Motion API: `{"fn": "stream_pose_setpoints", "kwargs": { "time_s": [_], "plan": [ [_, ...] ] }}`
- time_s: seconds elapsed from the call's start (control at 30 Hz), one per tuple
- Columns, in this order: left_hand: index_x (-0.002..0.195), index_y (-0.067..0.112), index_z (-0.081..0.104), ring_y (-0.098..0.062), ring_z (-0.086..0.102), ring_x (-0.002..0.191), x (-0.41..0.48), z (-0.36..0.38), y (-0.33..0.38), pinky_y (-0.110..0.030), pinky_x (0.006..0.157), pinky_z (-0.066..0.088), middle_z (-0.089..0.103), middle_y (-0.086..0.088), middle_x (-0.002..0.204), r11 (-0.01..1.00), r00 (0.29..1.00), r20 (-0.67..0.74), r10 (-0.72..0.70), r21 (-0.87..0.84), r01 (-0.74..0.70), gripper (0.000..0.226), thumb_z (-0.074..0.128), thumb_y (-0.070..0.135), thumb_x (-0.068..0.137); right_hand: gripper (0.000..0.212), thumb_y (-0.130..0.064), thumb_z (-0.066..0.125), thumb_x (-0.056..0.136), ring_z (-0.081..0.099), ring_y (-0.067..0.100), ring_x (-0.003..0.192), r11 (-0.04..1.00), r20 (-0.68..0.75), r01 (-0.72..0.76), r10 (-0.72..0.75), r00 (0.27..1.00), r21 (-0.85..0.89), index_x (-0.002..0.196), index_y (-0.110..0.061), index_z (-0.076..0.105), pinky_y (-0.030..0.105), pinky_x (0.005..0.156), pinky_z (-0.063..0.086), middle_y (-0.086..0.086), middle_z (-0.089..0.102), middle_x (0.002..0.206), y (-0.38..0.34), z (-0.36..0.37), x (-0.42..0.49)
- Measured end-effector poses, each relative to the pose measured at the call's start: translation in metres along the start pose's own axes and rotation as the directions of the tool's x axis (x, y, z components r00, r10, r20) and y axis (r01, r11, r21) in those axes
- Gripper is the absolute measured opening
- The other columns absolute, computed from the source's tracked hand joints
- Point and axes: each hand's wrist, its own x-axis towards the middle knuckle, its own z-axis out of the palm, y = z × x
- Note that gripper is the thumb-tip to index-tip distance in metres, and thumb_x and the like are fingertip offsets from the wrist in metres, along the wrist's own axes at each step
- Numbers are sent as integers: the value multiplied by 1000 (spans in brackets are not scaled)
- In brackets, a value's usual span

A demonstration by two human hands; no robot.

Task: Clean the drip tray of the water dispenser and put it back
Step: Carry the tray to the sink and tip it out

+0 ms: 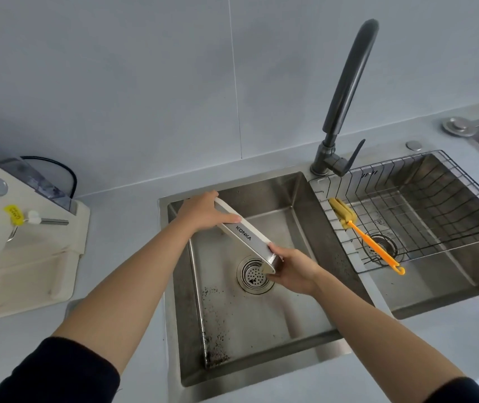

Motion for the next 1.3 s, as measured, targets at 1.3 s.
{"fn": "stream_pose_setpoints", "kwargs": {
  "time_s": [1.3],
  "plan": [
    [124, 7, 48, -27, 64, 94, -34, 49, 4, -39, 82, 55, 64, -11, 108, 994, 994, 41, -106, 39, 104, 86, 52, 72, 69, 24, -31, 48, 90, 56, 17, 65, 989, -289, -132, 107, 951, -68, 88, -8, 54, 25, 54, 47, 9, 57, 76, -2, 3, -34]
  ]
}}
